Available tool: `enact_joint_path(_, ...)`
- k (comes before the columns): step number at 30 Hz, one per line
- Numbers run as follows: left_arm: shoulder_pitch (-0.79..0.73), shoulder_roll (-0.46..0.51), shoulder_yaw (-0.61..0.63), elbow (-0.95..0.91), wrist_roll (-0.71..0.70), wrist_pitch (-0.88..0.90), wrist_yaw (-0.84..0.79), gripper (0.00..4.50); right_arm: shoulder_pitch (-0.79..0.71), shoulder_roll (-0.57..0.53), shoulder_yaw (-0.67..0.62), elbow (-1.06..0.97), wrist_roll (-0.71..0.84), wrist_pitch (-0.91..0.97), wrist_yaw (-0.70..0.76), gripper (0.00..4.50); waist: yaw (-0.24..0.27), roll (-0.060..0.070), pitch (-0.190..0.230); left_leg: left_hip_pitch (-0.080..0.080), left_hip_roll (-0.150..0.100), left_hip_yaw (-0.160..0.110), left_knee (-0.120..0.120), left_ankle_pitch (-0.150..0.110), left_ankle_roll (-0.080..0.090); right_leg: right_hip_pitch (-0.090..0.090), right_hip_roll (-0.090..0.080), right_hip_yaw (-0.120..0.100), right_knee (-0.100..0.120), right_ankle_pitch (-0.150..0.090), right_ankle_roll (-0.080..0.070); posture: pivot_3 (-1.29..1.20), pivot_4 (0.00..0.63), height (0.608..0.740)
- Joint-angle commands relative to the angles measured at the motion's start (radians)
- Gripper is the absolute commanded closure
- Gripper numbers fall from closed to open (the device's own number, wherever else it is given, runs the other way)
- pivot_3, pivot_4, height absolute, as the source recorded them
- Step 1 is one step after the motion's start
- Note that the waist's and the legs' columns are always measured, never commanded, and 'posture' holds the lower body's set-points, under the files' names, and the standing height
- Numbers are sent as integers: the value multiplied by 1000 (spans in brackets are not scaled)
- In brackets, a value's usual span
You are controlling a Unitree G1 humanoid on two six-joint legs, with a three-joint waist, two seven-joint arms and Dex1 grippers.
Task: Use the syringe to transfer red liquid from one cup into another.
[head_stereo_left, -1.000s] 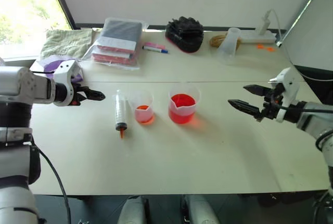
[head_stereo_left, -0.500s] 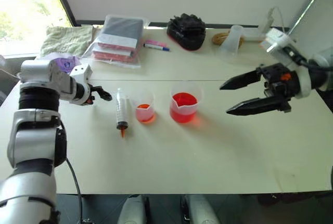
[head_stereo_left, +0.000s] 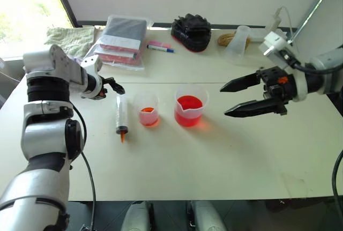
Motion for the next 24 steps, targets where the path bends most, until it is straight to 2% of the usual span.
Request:
enact_joint_path(1, -37, 3, 21, -5, 11, 8, 17, 10, -2, 5, -49, -24, 7, -14, -14, 0, 0, 0, 0, 0, 0, 0, 0, 0, 0, 0, 0, 0, 0, 0, 0, 0, 150, 740)
enact_joint_path(15, -32, -126, 83, 37, -4, 8, 151, 10, 2, -8, -53, -47, 21, -22, 1, 0, 2, 0, 0, 0, -1, 0, 0, 2, -4, 0, -1, 0, 2, 0, 0, 0, 150, 740)
enact_joint_path(24, 4, -167, 179, 30, 14, 8, 326, 10, 13, 3, -66, -61, 16, -24, -28, 0, 1, 0, 0, 1, -1, 0, 0, 3, -6, -1, -1, 0, 3, 0, 0, 0, 150, 740)
